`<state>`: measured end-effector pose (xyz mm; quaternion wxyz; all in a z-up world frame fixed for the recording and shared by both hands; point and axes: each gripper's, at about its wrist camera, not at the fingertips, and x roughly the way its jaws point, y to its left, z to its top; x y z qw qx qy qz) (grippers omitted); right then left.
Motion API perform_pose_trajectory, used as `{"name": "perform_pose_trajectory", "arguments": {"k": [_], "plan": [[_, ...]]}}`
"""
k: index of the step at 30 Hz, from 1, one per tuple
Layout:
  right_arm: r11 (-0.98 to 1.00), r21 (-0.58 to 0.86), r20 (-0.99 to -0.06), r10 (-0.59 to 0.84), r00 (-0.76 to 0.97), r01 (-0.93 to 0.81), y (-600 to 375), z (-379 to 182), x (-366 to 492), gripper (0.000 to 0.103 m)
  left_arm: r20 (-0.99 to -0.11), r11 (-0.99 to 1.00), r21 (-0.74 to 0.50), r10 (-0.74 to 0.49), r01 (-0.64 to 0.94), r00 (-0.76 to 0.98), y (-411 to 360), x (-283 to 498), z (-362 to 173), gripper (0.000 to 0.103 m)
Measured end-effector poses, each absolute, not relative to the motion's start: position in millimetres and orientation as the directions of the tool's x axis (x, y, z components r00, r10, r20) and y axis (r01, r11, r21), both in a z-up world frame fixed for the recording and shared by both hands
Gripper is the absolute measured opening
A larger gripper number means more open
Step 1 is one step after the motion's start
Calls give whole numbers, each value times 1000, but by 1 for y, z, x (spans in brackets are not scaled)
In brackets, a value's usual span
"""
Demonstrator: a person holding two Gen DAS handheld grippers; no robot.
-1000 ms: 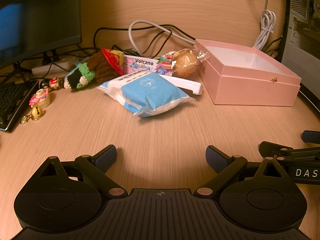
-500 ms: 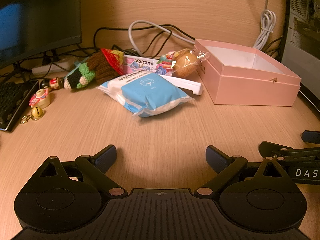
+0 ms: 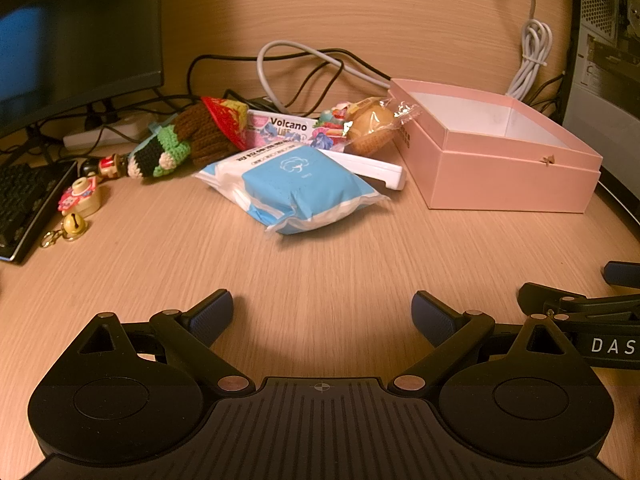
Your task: Organize objects
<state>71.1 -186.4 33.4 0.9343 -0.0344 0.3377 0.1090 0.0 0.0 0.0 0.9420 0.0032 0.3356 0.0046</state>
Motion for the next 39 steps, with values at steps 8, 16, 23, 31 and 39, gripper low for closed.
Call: {"name": "perform_pose_trajectory", "arguments": {"k": [8,16,23,31,39], "plan": [[974,9,-638,180,748,-227,-186,33,71,103,-632,1000,10,13,-8,775,0,0,0,99],[974,9,-638,180,748,-227,-186,33,71,103,-631,1000,4,15,-16,776,0,-2,0,98],[974,9,-638,180,748,-227,-186,33,71,103,-629,1000,-3,10,-16,777,-1,-3,0,98],[974,9,-638,180,749,-227,-185,33,71,103,-629,1000,-3,11,-17,778,0,-3,0,98],[967,12,-644,202,738,-255,-189,32,75,103,-661,963,-258,-113,-83,742,62,-8,35,76]]}}
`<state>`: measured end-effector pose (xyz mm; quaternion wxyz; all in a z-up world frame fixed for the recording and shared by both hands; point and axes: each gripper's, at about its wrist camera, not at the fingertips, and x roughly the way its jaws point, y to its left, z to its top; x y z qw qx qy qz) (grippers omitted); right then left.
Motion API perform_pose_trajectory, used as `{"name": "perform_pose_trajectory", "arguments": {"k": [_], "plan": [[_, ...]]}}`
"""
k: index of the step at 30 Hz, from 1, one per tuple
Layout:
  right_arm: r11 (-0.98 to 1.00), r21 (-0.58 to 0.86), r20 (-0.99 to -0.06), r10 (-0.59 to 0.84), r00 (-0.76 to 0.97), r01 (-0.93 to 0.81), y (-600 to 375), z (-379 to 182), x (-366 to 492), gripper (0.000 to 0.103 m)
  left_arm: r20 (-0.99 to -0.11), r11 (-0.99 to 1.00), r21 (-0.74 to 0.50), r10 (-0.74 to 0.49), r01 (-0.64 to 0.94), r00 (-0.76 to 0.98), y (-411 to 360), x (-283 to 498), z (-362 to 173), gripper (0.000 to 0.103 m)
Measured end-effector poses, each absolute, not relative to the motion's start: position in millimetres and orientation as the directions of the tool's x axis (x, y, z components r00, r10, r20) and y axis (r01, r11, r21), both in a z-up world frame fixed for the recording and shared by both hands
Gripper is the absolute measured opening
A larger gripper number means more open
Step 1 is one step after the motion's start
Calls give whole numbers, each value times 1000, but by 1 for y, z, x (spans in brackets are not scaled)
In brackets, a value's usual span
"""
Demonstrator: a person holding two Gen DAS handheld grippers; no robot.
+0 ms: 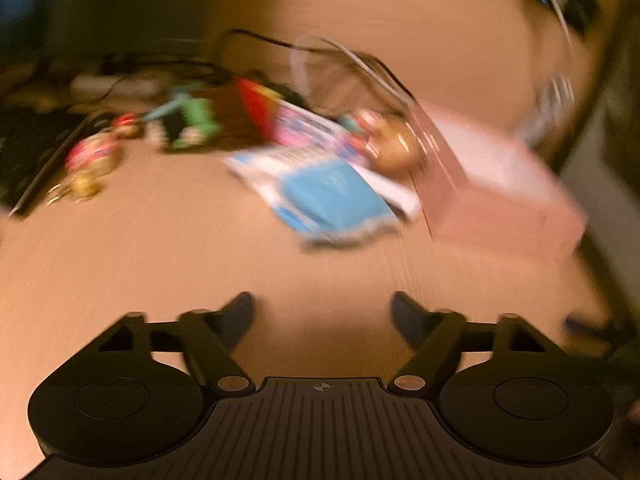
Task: Organize objects
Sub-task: 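Grasp the blue cotton-pad pack with the right tool while the left tool grasps a pink keychain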
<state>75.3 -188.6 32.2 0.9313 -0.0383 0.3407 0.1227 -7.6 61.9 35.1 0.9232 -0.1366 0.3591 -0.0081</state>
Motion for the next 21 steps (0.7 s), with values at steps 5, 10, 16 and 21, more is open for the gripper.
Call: {"name": "perform_pose_trajectory", "arguments": {"k": [5,10,16,21], "plan": [[957,12,-666,225,711,-290,-189,33,78,103,-506,921,-150,241,-360,828,156,-67,82,76],[962,12,-694,204,690,-271,-187,37,82,103,-633,781,-93,433,-618,642,244,-66,65,75],[967,10,-761,172,625,-254,-180,44,90,103,-673,816,-95,370,-571,640,259,-38,43,72],[917,-14,-764,248,595,-400,-142,60,85,103,-699,867,-145,251,-476,670,253,-27,45,17]]}}
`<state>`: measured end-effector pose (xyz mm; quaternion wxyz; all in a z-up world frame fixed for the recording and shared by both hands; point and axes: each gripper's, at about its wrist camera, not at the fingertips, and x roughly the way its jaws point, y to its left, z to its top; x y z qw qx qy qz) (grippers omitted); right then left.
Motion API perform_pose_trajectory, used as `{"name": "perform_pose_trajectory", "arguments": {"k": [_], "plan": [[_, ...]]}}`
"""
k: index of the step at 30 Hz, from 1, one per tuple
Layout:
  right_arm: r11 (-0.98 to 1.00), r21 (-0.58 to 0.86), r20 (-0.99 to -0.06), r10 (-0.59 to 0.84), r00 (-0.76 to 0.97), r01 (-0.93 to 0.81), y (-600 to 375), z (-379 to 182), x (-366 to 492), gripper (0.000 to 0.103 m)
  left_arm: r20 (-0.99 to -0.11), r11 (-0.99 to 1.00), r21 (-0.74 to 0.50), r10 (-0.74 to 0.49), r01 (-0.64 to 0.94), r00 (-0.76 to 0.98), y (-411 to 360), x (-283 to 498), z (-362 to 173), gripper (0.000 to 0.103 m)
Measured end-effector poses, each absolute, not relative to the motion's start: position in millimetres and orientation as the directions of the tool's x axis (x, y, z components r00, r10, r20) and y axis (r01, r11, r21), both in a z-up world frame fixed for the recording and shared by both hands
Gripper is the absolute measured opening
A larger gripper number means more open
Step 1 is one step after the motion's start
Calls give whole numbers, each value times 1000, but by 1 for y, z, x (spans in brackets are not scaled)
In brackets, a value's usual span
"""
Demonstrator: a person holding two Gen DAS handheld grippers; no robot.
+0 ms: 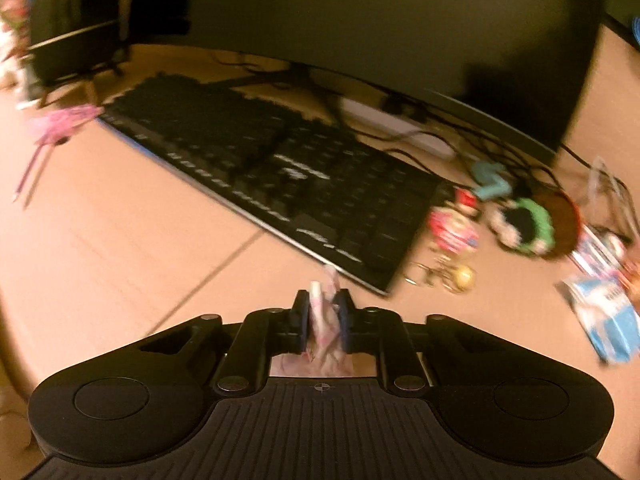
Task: Organize objects
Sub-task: 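Grasp the blue cotton-pad pack with the right tool while the left tool grasps a pink keychain, then carry the blue pack into the pink box and open the right tool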
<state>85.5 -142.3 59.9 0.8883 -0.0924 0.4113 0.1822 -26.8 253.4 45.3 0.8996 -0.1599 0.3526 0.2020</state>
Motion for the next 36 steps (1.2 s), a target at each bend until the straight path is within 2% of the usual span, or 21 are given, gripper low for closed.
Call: {"name": "perform_pose_trajectory", "arguments": {"k": [3,6,7,9,14,16,18,27,32,34,36], "plan": [[830,-130,-684,320,655,-542,-89,76,70,103,-687,900,-249,97,-358,721,241,-31,51,17],[757,-220,-625,375,685,-616,-34,83,75,102,-671,927,-283,-9,-245,742,219,-32,61,16],[745,-233,-619,382,686,-625,-17,83,83,99,-665,933,-286,-31,-216,746,213,-33,64,16],[731,-239,-632,383,674,-639,10,81,104,81,-661,943,-288,-72,-163,747,200,-34,70,16],[767,-247,-673,305,675,-593,44,67,140,78,-665,943,-316,-139,-107,734,192,-35,69,16],[785,-211,-701,294,650,-582,42,67,142,71,-670,944,-316,-151,-96,727,190,-34,67,16],[796,-182,-724,289,626,-577,39,68,137,51,-681,943,-320,-161,-93,714,191,-32,62,16],[823,-40,-753,348,558,-567,-41,101,67,49,-727,942,-334,-249,-13,640,150,-21,46,16],[882,11,-704,341,623,-470,-112,128,45,48,-702,928,-371,-299,26,646,105,-11,57,16],[913,44,-677,326,660,-406,-142,137,40,49,-681,911,-404,-355,76,641,85,1,69,16],[929,67,-649,318,691,-365,-166,145,34,48,-639,920,-358,-367,160,676,59,15,91,16]]}}
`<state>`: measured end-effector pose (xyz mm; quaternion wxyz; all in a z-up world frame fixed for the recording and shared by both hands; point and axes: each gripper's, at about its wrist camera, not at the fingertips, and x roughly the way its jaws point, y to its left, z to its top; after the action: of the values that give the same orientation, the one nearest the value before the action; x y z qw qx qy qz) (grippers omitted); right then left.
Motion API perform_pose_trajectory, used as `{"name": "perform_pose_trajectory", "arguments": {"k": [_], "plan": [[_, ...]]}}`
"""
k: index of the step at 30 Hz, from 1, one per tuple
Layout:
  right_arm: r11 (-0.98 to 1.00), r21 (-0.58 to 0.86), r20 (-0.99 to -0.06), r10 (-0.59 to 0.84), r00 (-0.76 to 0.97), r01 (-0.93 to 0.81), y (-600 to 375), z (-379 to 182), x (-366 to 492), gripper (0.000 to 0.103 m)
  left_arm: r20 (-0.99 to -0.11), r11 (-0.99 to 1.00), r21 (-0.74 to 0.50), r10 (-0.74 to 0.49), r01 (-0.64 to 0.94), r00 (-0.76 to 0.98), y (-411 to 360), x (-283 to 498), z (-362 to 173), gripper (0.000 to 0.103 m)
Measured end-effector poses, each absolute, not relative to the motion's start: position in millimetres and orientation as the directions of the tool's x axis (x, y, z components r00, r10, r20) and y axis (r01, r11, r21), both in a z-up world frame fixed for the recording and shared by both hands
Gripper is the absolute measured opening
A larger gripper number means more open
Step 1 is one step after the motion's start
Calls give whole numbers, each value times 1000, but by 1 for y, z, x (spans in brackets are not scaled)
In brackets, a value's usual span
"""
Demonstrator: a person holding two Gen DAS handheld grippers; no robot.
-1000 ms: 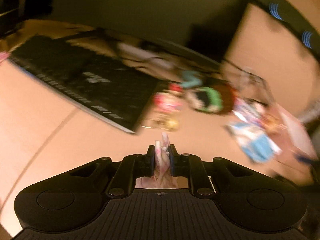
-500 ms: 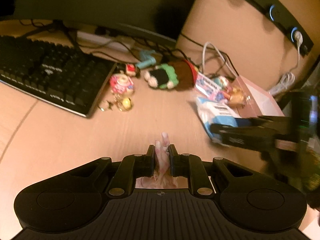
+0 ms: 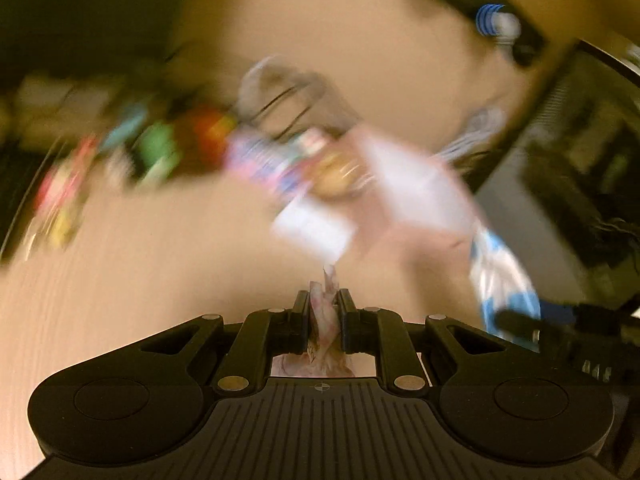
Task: Organize objects
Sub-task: 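Carry the blue pack into the pink box and open the right tool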
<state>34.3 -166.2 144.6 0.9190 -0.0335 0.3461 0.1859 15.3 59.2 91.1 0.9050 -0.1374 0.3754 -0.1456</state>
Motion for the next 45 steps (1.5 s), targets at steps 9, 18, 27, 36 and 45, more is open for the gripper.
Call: {"name": "perform_pose_trajectory", "arguments": {"k": [9,18,27,36,45], "plan": [[958,86,-578,272,769,-274,-228,150,19,48,-492,881,-386,-448,274,746,-51,140,149,24],[965,62,-588,241,772,-254,-254,139,8,48,-706,957,-204,-291,208,646,-128,200,76,28],[965,51,-628,232,743,-258,-254,121,22,48,-496,917,-214,-399,338,771,-96,157,99,28],[956,154,-540,292,790,-248,-244,166,82,48,-528,909,-401,-335,119,780,8,71,80,28],[961,123,-509,275,816,-248,-205,191,150,80,-695,896,-429,-247,-114,675,50,67,45,28]]}}
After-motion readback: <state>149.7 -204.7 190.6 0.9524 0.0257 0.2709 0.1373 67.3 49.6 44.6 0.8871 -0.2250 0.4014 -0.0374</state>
